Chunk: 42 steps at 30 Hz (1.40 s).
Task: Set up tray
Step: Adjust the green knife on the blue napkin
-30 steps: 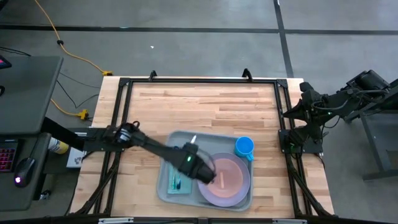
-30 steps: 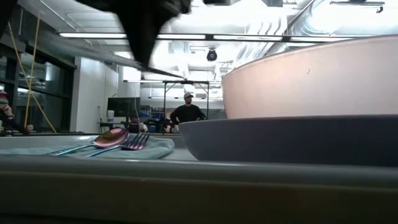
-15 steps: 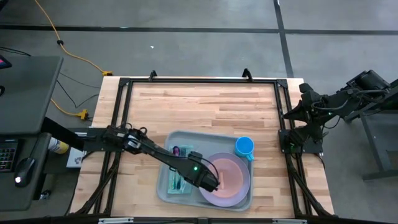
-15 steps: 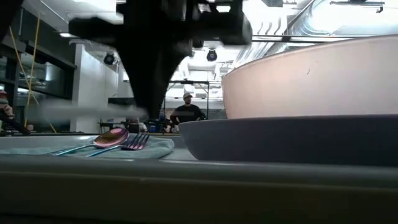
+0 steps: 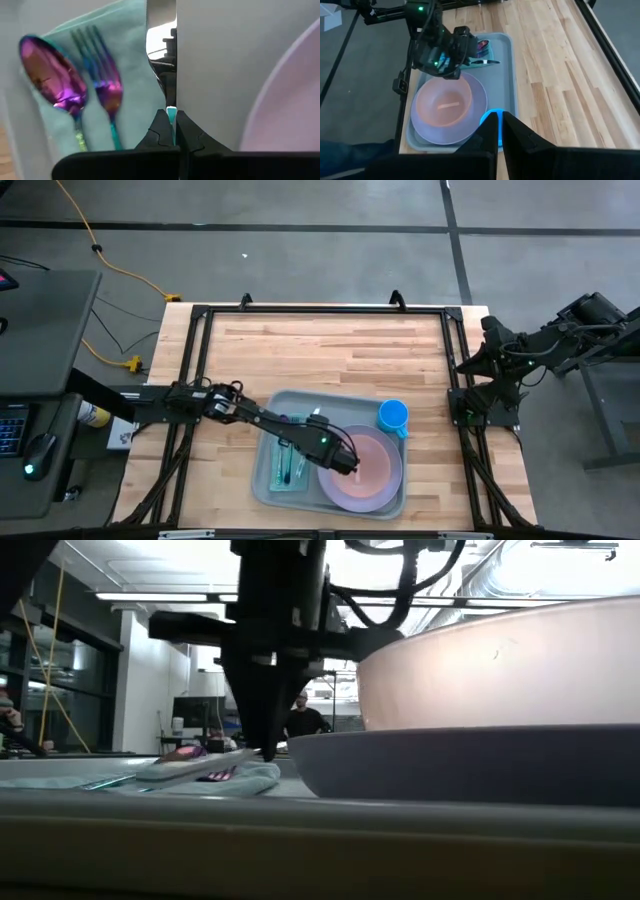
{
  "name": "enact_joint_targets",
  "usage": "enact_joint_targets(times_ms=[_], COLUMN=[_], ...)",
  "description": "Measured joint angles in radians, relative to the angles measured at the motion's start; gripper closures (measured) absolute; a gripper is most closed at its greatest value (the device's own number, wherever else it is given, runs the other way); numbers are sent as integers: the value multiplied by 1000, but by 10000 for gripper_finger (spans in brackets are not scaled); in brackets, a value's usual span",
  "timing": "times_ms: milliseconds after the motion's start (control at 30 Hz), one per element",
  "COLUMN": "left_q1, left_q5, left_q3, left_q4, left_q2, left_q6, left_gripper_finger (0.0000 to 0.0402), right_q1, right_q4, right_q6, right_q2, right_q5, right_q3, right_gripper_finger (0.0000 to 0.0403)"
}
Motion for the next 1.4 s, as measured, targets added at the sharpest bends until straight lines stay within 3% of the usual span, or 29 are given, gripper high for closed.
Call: enact_joint_targets(times_ms=[1400], left_q1=[-2], left_q5=[73], left_q3=[2], left_q4=[-40], left_q2=[29], left_q6=[-16], left_gripper_finger=[388], right_q1=[0], right_q4=[0], right_q6=[-12], right_q2=[0], right_q5=[-27], right_q3=[0], right_gripper_finger=[403])
